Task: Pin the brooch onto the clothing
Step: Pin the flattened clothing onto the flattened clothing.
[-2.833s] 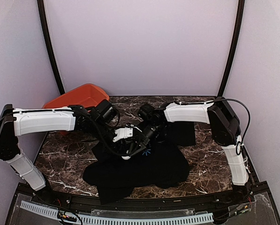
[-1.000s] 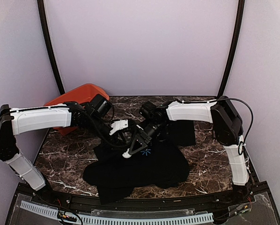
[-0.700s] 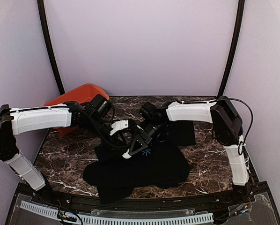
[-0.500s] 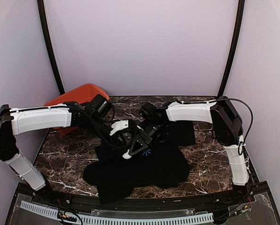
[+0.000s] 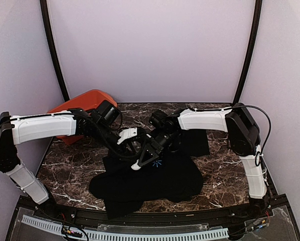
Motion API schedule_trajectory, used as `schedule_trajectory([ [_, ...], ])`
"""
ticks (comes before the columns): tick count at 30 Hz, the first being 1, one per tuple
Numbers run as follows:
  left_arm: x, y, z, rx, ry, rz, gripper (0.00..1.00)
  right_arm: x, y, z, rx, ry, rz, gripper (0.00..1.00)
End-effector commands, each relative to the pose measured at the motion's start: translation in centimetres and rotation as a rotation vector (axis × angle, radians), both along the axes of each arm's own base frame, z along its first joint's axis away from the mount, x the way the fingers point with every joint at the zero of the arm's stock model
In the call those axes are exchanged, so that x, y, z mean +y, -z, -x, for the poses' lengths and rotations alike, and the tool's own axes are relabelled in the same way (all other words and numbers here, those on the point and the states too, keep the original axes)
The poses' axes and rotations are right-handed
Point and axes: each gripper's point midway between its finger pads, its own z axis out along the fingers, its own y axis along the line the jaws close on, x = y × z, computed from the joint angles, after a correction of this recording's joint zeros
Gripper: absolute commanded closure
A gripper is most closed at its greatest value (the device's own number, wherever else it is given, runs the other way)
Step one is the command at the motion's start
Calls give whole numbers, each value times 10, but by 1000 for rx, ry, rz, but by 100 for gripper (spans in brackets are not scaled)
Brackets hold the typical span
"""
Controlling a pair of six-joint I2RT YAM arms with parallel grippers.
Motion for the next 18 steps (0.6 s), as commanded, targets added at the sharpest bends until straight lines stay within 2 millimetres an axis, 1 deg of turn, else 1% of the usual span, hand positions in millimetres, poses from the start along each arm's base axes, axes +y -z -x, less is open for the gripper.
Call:
schedule_trajectory([
  [1,-1,-3,-1,-15,-2,-9,58,8,-36,9,39,-48,-145,100],
  [13,-1,-1,3,-19,11,-24,58,4,-37,-3,32,-20,-152,100],
  [18,0,0,3,-20,13,-29,58,3,-40,-5,27,-15,-163,100],
])
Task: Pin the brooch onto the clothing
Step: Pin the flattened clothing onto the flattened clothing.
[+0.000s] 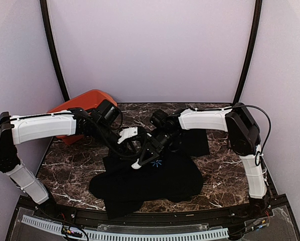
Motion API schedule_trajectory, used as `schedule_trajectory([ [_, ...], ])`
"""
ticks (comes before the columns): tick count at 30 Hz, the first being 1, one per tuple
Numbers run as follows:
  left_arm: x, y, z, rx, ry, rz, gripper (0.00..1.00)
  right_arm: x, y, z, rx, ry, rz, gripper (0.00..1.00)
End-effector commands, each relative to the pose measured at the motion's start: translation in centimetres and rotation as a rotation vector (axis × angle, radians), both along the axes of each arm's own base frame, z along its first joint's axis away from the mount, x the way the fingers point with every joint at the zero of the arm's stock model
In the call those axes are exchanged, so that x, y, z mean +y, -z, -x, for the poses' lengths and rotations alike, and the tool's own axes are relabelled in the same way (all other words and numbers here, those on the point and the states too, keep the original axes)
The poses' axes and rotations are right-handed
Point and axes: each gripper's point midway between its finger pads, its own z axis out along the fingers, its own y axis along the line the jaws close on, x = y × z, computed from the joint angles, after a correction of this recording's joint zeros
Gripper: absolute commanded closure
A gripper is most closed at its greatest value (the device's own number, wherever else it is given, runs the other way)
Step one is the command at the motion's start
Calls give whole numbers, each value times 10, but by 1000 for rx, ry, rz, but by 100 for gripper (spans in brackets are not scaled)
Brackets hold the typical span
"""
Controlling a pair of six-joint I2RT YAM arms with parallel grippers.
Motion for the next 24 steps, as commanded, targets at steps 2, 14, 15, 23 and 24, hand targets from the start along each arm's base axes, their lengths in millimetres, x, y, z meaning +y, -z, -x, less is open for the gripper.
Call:
schedule_trajectory([
  [2,1,2,5,-5,17,-29,58,3,-38,-2,-6,-25,-162,100],
  [14,2,3,7,2,25,-30,52,1,-40,-5,12,-13,-154,100],
  [15,2,2,7,2,26,-29,52,1,-41,-6,10,-13,-157,100],
  [23,3,3,8,-1,27,-34,50,-1,-41,-8,12,-5,-157,100],
  [24,3,3,8,-1,29,-34,50,-1,-41,-8,11,-5,-157,100],
])
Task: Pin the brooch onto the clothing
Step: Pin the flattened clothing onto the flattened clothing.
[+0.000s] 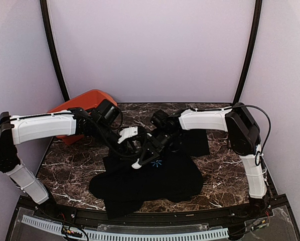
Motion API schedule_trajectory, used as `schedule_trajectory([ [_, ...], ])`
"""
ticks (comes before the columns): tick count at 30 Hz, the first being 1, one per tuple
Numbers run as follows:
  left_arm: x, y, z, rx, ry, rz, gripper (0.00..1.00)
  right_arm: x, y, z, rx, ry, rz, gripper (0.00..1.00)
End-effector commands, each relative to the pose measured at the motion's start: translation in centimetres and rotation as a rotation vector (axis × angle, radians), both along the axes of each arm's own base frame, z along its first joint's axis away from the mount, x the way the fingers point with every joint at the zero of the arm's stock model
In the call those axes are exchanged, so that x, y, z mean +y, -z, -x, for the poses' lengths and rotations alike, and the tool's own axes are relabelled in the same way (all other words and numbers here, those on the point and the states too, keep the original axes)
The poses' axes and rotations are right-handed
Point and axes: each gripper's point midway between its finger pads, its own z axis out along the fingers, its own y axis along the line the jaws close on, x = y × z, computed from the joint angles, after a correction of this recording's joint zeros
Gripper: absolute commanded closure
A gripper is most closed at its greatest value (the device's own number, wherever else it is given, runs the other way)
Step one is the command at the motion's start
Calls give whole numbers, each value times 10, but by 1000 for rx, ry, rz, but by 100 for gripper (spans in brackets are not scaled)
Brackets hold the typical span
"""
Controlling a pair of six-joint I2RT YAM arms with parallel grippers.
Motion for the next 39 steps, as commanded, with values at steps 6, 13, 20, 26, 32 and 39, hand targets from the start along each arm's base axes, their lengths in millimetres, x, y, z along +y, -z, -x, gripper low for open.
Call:
schedule_trajectory([
  [6,2,2,13,27,38,-23,48,2,-39,-4,-13,-15,-152,100],
  [13,1,6,15,34,45,-33,46,3,-37,-6,-11,-9,-137,100],
  [20,5,22,9,-3,19,-121,47,6,-28,-11,-11,10,-93,100],
  [26,9,30,1,-31,-13,-178,48,5,-29,-14,-19,23,-81,100],
  [32,9,38,3,-54,-5,-218,49,6,-26,-18,-8,38,-61,100],
  [39,9,47,2,-76,-10,-265,50,5,-33,-18,-5,41,-72,100],
])
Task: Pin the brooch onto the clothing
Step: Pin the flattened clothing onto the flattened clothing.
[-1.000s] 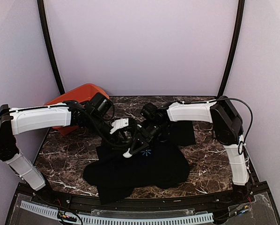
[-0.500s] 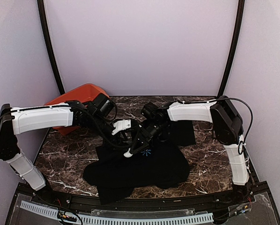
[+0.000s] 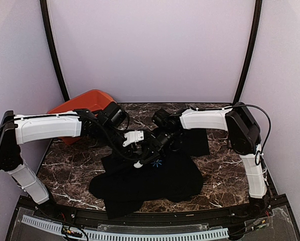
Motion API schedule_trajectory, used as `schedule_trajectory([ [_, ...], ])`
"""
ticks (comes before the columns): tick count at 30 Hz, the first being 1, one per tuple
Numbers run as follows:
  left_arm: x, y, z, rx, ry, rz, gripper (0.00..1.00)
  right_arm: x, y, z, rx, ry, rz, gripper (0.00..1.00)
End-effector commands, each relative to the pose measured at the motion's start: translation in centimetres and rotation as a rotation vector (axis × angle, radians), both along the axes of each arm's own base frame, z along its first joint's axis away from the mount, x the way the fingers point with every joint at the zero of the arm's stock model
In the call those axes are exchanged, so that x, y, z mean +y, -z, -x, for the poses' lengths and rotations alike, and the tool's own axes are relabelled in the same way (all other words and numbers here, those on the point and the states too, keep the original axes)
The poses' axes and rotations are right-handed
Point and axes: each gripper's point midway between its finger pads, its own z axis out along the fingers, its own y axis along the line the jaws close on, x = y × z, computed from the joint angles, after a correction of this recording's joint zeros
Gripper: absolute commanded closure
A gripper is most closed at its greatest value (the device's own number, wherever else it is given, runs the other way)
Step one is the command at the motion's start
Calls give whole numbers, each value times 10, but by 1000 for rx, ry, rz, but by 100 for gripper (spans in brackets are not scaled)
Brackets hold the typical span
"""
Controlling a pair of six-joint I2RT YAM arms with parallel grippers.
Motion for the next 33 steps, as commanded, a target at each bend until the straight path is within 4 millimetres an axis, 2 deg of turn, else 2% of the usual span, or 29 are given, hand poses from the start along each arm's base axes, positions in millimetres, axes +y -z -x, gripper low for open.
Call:
schedule_trajectory([
  [1,11,31,12,44,4,-130,51,7,-46,-6,-22,-24,-183,100],
  [12,25,38,-15,-56,-108,-233,57,7,-44,-7,-5,-24,-181,100],
  [26,34,32,-31,-141,-172,-270,58,4,-44,-5,8,-26,-192,100],
  [33,30,28,-32,-142,-183,-244,58,6,-42,-7,11,-19,-181,100],
])
